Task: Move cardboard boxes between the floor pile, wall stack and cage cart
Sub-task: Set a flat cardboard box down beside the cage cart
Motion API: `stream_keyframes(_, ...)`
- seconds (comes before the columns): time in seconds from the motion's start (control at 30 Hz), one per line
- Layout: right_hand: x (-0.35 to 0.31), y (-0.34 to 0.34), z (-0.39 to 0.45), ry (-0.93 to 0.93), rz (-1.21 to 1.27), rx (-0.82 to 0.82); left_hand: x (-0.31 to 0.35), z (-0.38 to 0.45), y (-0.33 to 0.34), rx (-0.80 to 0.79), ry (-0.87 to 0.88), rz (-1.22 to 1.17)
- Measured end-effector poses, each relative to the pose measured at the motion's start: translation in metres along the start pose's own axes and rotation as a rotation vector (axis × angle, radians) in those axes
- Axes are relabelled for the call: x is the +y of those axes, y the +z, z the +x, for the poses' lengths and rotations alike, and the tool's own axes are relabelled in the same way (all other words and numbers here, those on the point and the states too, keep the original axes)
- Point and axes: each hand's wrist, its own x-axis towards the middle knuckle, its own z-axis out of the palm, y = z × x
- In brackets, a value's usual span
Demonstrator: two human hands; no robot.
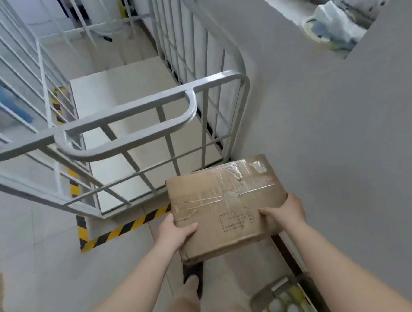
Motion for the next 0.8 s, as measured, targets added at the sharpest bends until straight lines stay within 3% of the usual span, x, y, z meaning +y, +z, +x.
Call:
stream_keyframes(0.2,-0.016,0.060,0.132,0.000,-0.061,-0.055,0.006,0.136,0.041,-0.044,-0.155,-0.020)
stream_keyframes(0.5,0.023,0.179,0.310,-0.076,-0.147,-0.045,-0.047,0.326,0.136,0.036,-0.119,0.064)
stream_keyframes(0.67,0.024,0.229,0.369,-0.195,-0.250,-0.019,-0.068,0.406,0.157,0.116,-0.067,0.068)
stream_keyframes(0.8,0.019,0.251,0.375,-0.219,-0.427,-0.092,-0.069,0.427,0.166,0.072,-0.107,0.139)
